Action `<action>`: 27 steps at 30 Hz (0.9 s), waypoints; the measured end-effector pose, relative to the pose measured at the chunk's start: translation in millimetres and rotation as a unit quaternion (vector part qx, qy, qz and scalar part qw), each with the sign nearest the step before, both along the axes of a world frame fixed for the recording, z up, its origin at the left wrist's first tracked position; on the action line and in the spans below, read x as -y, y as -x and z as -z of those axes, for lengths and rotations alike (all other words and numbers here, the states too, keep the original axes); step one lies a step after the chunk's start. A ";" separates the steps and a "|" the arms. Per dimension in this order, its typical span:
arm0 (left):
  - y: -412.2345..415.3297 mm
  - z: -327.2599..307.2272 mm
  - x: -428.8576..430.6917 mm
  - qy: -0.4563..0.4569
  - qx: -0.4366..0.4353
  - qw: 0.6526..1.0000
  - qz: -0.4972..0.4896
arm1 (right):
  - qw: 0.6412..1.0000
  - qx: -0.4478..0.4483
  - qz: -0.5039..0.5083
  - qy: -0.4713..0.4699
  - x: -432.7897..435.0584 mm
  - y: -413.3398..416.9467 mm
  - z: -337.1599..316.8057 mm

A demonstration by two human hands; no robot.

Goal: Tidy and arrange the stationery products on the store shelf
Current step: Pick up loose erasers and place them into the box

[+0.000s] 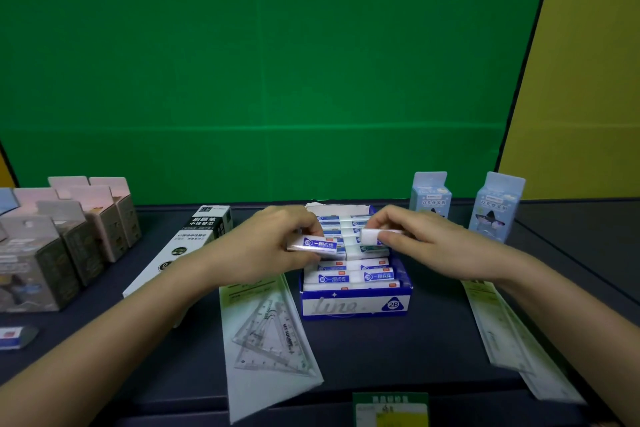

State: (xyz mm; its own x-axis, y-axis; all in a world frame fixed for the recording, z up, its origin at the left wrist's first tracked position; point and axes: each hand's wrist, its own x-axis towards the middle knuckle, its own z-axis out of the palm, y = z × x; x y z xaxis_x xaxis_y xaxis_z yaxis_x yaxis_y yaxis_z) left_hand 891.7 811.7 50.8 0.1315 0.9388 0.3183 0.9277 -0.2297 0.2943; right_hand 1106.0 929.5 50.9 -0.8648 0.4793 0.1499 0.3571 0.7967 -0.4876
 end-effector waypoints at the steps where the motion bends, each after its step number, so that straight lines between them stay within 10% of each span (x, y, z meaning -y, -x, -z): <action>1: -0.6 1.1 -1.1 -0.003 -0.004 1.000 -0.008 | 1.000 0.005 0.000 0.004 0.1 0.1 0.1; 27: -16.9 12.8 -14.5 0.005 -0.042 0.995 -0.087 | 0.977 0.042 -0.011 -0.210 -0.7 13.5 9.4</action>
